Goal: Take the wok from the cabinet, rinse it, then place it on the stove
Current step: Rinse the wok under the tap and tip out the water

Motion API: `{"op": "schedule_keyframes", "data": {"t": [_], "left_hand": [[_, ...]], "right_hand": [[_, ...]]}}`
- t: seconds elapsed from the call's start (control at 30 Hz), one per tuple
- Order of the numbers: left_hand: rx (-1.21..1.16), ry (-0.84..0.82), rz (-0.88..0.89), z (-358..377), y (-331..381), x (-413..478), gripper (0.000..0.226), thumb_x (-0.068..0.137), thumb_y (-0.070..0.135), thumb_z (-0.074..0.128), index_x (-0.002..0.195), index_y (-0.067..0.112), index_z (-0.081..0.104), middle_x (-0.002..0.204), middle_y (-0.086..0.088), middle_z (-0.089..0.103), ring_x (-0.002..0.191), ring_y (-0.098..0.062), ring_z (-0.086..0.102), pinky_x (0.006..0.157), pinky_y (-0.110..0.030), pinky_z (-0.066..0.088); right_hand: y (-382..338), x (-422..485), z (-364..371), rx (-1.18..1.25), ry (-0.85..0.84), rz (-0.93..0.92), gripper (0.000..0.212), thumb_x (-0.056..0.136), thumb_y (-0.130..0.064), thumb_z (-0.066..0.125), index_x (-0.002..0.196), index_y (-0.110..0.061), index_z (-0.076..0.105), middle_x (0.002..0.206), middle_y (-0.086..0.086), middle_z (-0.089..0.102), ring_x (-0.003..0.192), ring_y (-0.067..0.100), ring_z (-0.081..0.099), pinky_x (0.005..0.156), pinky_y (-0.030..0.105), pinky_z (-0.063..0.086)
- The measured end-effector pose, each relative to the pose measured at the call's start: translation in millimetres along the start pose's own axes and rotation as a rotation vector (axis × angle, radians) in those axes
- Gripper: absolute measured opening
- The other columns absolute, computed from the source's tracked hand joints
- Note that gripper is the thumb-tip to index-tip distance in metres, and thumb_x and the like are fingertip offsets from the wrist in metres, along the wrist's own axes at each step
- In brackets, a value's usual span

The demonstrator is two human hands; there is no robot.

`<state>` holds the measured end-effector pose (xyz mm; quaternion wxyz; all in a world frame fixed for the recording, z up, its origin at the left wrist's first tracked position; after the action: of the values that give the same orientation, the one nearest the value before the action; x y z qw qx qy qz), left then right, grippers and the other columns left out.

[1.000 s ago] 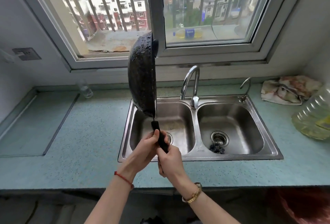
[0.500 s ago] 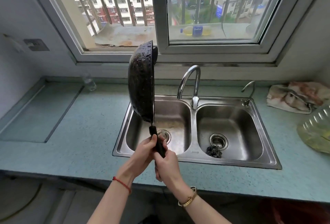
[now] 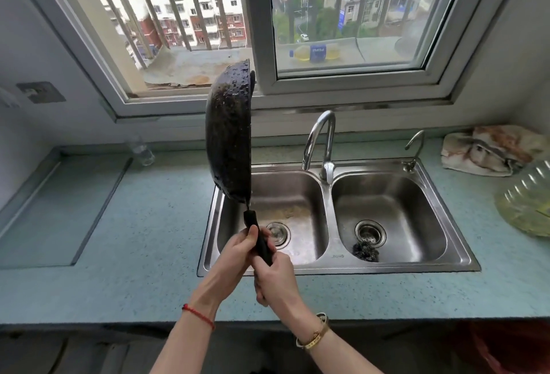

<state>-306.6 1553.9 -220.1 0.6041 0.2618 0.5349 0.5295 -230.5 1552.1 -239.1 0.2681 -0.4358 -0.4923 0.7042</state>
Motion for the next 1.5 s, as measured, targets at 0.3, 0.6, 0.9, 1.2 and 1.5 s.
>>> {"op": "schedule_keyframes", "data": {"t": [0.3, 0.6, 0.9, 1.2, 1.5], "left_hand": [[0.087, -0.052, 0.042, -36, 27, -1, 0.033, 0.09, 0.039, 0.052, 0.096, 0.009, 0.064, 0.083, -0.009, 0.066, 0.081, -0.019, 0.065, 0.08, -0.03, 0.051], [0.165, -0.104, 0.099, -52, 56, -13, 0.033, 0.088, 0.041, 0.051, 0.093, 0.011, 0.063, 0.08, -0.007, 0.066, 0.076, -0.021, 0.062, 0.074, -0.037, 0.04], [0.18, -0.149, 0.141, -59, 76, -29, 0.035, 0.088, 0.037, 0.049, 0.097, 0.004, 0.06, 0.081, -0.012, 0.064, 0.078, -0.022, 0.063, 0.074, -0.03, 0.052], [0.125, -0.198, 0.191, -46, 89, -40, 0.035, 0.089, 0.034, 0.049, 0.099, 0.002, 0.057, 0.08, -0.012, 0.063, 0.08, -0.023, 0.063, 0.075, -0.029, 0.056], [-0.007, -0.193, 0.201, -8, 84, -48, 0.037, 0.098, 0.029, 0.041, 0.112, 0.002, 0.061, 0.11, -0.019, 0.07, 0.107, -0.026, 0.067, 0.091, -0.033, 0.053]], "right_hand": [[-20, 2, 40, 0.062, 0.041, -0.088, 0.014, 0.096, -0.012, 0.049, 0.088, -0.016, 0.061, 0.041, 0.0, 0.045, 0.029, 0.014, 0.04, 0.034, 0.023, 0.032], [-33, 1, 70, 0.104, 0.093, -0.134, 0.016, 0.095, -0.015, 0.051, 0.098, -0.001, 0.059, 0.045, 0.0, 0.044, 0.03, 0.014, 0.04, 0.035, 0.024, 0.034], [-43, -8, 90, 0.125, 0.105, -0.197, 0.018, 0.095, -0.012, 0.051, 0.079, -0.009, 0.057, 0.046, 0.002, 0.043, 0.03, 0.015, 0.039, 0.036, 0.025, 0.033], [-60, -20, 88, 0.114, 0.087, -0.281, 0.031, 0.099, -0.01, 0.051, 0.068, -0.011, 0.054, 0.042, 0.001, 0.043, 0.028, 0.014, 0.039, 0.034, 0.023, 0.033], [-89, -40, 50, -0.057, 0.083, -0.47, 0.032, 0.1, -0.026, 0.055, 0.074, -0.04, 0.067, 0.045, -0.007, 0.052, 0.035, 0.006, 0.044, 0.036, 0.024, 0.036]]}}
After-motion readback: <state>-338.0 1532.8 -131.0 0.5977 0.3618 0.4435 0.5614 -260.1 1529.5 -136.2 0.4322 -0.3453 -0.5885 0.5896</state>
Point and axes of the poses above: each hand's wrist, its own x-axis towards the middle knuckle, its own z-axis out of the palm, y = z × x, the point moved 9 cm from there along x, towards the middle knuckle
